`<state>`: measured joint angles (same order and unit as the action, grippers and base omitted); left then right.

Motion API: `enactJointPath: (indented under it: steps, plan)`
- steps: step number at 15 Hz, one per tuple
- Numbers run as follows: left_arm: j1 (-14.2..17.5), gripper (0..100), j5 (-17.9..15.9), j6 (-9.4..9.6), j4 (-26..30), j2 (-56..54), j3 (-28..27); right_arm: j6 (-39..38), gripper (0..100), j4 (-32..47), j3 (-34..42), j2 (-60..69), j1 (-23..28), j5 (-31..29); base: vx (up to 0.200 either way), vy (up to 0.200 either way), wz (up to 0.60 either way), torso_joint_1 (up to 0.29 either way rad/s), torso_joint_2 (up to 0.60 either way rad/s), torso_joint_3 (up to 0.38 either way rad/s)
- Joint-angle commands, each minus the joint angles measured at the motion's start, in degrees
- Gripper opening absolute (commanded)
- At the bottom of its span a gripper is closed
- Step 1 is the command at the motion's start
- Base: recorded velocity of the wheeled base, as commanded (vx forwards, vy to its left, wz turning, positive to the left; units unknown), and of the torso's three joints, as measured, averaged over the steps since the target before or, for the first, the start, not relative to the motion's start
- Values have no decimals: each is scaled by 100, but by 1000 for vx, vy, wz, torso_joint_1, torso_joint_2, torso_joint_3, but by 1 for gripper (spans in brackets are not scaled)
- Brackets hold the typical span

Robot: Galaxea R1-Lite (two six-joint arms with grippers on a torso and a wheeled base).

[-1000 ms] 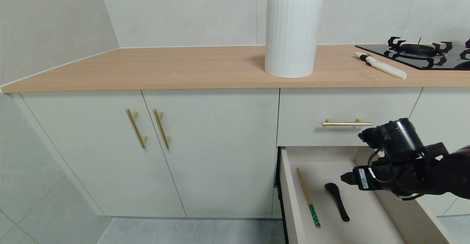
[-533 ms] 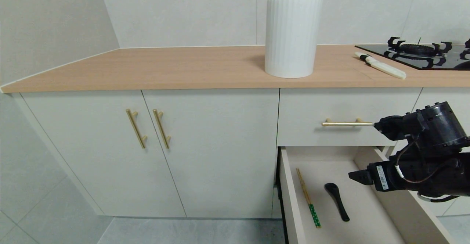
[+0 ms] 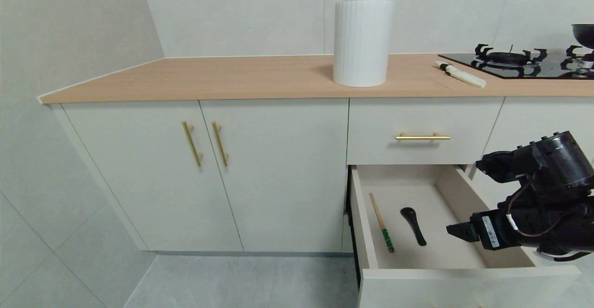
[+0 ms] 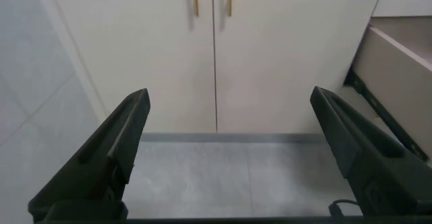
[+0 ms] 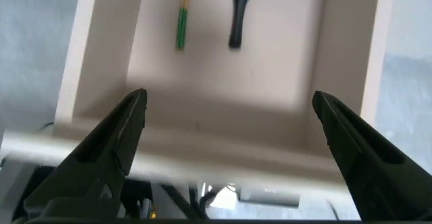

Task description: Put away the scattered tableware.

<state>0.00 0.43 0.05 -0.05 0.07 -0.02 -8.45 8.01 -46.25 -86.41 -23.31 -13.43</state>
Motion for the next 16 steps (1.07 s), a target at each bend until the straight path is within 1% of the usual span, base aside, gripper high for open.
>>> enactJointPath:
  steps: [1,3,4,6,8,11,16]
  plan:
    - [0,100,1,-5,5,1,-6,1,100,87,-7,-25,-69,7,-200,0,0,7,7,-2]
    - [0,100,1,-5,5,1,2,27,100,254,11,-140,-192,95,0,0,0,0,0,0]
    - [0,100,1,-5,5,1,-6,159,100,473,20,-166,-236,174,0,0,0,0,0,0]
    - [0,100,1,-5,5,1,2,353,100,939,2,-271,-367,535,0,0,0,0,0,0]
    - [0,100,1,-5,5,1,2,353,100,1115,-16,-465,-447,746,0,0,0,0,0,0]
    - [0,100,1,-5,5,1,-6,353,100,1133,-7,-816,-517,737,0,0,0,0,0,0]
    - [0,100,1,-5,5,1,-6,300,100,1133,-121,-1405,-490,693,0,0,0,0,0,0]
